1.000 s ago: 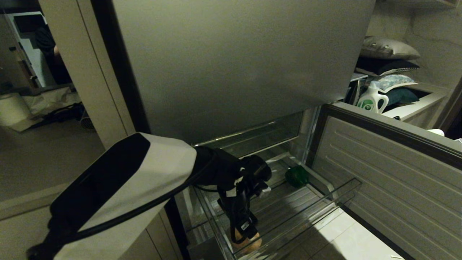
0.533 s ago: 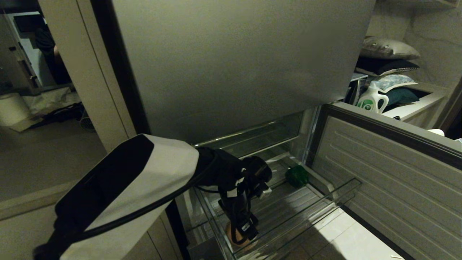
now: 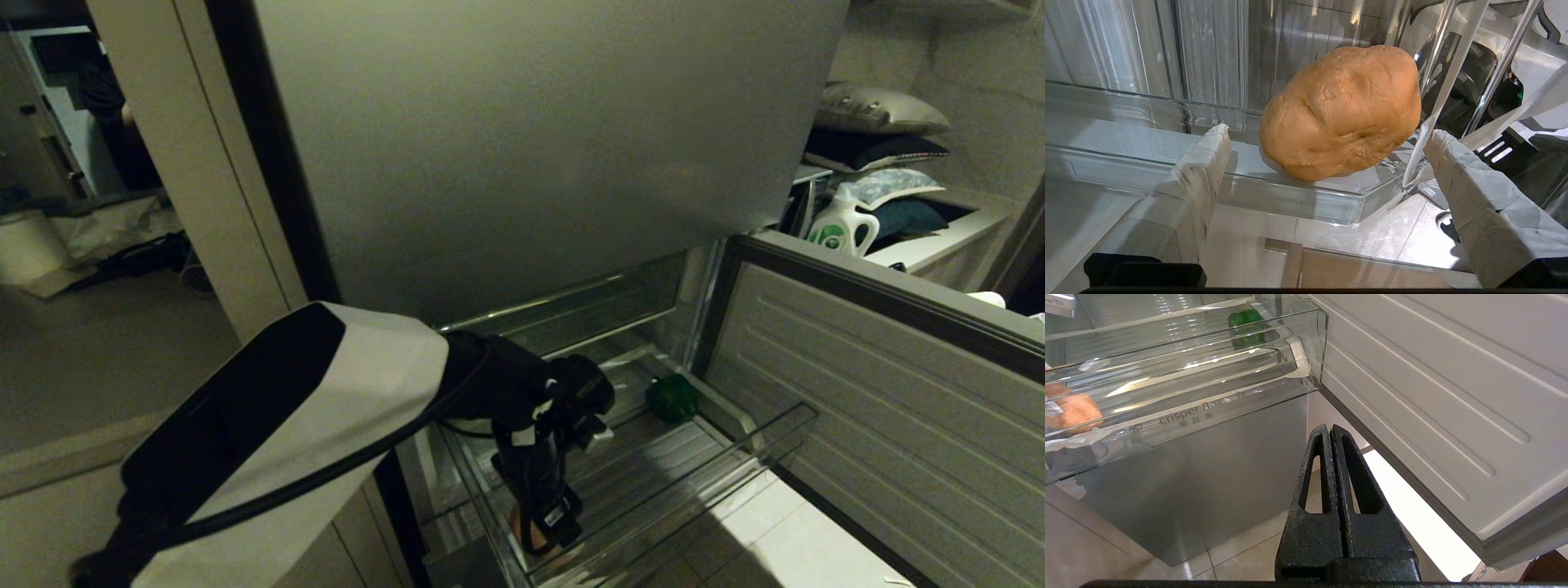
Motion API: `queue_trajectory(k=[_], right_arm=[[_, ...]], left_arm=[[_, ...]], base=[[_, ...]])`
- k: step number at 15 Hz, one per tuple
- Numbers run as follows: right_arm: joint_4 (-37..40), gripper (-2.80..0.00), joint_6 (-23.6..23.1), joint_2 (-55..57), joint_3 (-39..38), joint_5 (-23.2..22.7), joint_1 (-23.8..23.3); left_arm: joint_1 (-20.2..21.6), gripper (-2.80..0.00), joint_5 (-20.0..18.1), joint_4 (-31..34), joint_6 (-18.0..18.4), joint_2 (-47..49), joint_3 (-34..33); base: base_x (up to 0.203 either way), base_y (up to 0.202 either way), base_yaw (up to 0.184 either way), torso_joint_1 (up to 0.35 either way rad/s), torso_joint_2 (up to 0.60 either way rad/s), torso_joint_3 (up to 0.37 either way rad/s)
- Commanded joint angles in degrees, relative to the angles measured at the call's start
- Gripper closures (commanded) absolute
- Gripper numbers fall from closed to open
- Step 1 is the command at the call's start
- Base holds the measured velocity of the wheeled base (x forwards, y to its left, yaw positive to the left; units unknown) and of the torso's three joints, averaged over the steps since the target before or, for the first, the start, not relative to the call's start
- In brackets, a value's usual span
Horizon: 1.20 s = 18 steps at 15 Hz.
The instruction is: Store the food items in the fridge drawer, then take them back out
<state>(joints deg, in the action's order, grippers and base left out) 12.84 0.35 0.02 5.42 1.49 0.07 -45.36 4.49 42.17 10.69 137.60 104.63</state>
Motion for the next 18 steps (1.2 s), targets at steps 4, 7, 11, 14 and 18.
queue_trajectory(k=[4,7,11,14,18], right_arm=[[0.1,0.0,0.0,-0.1,0.0,0.0,0.0],[0.1,0.0,0.0,-0.1,-0.1,0.0,0.0],[0.1,0.0,0.1,-0.1,0.0,0.0,0.0],[0.1,0.0,0.1,0.0,0.0,0.0,0.0],[0.1,0.0,0.1,0.0,-0.1,0.0,0.0]], left_arm=[[0.0,-2.8,-0.1,0.2,-0.2,0.9,0.1],[-0.1,-2.8,-0.2,0.2,-1.4,1.3,0.2],[-1.6,-2.8,-0.2,0.3,-6.1,1.9,0.4],[-2.0,-2.8,-0.2,0.3,-6.2,2.4,0.4],[-2.0,-2.8,-0.2,0.5,-6.3,2.5,0.2]], base=[[0.0,0.0,0.0,0.0,0.0,0.0],[0.0,0.0,0.0,0.0,0.0,0.0],[0.0,0.0,0.0,0.0,0.0,0.0],[0.0,0.0,0.0,0.0,0.0,0.0],[0.0,0.0,0.0,0.0,0.0,0.0]])
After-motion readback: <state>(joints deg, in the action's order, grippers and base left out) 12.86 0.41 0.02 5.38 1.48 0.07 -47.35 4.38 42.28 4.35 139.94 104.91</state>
